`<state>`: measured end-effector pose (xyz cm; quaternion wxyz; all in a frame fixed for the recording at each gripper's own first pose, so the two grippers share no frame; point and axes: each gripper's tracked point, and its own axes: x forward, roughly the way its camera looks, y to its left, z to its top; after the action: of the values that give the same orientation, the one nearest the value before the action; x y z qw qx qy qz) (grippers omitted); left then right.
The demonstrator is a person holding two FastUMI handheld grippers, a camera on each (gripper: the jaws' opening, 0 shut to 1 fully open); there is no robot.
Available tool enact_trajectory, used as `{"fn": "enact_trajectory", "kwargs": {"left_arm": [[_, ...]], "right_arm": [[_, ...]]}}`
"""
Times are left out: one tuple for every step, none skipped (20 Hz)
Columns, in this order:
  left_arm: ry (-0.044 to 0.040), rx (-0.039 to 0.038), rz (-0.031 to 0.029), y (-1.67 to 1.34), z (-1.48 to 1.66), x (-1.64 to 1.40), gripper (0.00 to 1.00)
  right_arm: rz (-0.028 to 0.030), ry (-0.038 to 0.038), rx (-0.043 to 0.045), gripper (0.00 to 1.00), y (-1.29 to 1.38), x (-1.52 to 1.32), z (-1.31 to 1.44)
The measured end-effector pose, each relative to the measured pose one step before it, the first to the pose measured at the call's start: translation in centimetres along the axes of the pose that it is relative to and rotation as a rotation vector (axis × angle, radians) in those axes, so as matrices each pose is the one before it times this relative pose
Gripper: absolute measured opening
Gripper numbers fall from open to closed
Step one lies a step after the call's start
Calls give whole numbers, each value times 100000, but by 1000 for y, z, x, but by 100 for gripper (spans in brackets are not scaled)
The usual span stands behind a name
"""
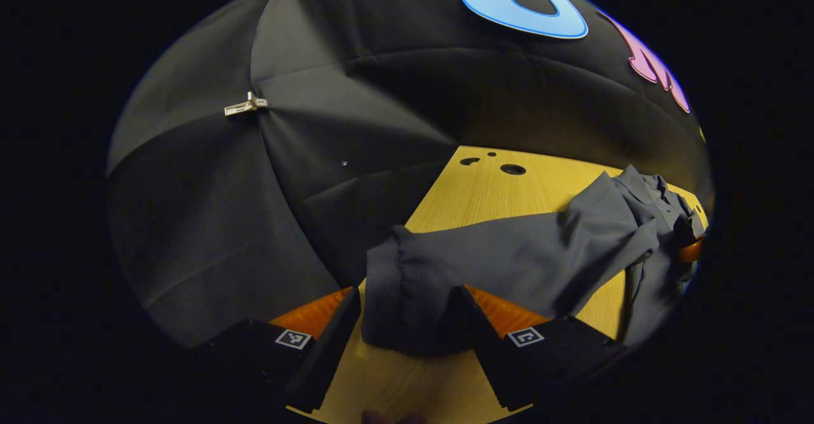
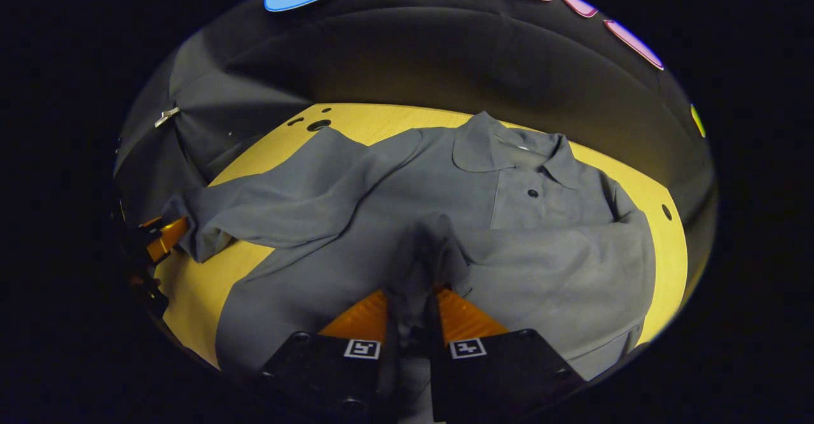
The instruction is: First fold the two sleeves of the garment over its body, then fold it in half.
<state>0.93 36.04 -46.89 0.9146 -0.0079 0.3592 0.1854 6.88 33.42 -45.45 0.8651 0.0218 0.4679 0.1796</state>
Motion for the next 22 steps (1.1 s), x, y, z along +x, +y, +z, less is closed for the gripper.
{"fn": "enact_trajectory", "kwargs": {"left_arm": [[1390,-32,-644,-65,-478,337,96],[1436,59,-388,39,-435,142,96],[1415,-282,-847,-34,-334,71,96],[866,-712,-1039,-51,-302,-81,96],[-637,-381,-311,65,164,-126,96],[652,77,-433,-14,-34,274,96],[675,-265,-963,-179,-342,-85,95],[-377,-638,-999,-33,65,73,96],[378,-792,-1568,-74,-2,-82,96],[-311,-101,-883,-225,-1,251,94],[62,505,-708,-286,46,187,91],[252,1768,-1959,-581,-22,461,87],[646,2810,-2354,-630,312,51,68],[325,2031,-1707,-256,28,125,49],[814,1917,-358,-146,229,-100,30],[355,989,120,14,131,-103,12],[230,226,8,-192,197,-252,8],[-1537,-81,1,-133,588,-466,6],[-2521,-76,74,-171,932,-595,6],[-2670,66,-106,-240,912,-668,6],[-2587,20,-655,-473,1163,-707,6],[-2617,-85,-710,-553,1224,-813,6]], "right_arm": [[2379,-288,-320,31,767,-249,98],[3556,-203,-460,33,914,-327,-168],[5715,218,-14,28,1443,-395,-100],[5992,1219,136,39,1671,-562,-617],[4929,261,-66,47,1299,-596,-53],[3853,-299,-60,41,1209,-316,-294],[2527,-366,76,48,873,-667,-294],[1455,-376,264,62,485,-789,-434],[275,-607,409,61,183,-1010,-308],[-92,-378,517,61,30,-1044,-388],[-745,-145,534,61,-297,-962,-365],[-973,-335,504,62,-531,-1047,-331],[-1242,-311,273,61,-682,-961,-198],[-1748,-630,-133,61,-884,-923,-104],[-1862,-815,-377,61,-1075,-1036,89],[-2218,-1116,-346,62,-1037,-1142,-17],[-2121,-1292,463,62,-1020,-1052,153],[-2410,-1363,1016,61,-1129,-1173,115],[-2506,-1210,1245,61,-1208,-1072,101],[-2934,-793,894,61,-1223,-977,-61],[-2860,-514,541,61,-1471,-968,-95],[-2900,-674,654,61,-1317,-827,-228]]}}
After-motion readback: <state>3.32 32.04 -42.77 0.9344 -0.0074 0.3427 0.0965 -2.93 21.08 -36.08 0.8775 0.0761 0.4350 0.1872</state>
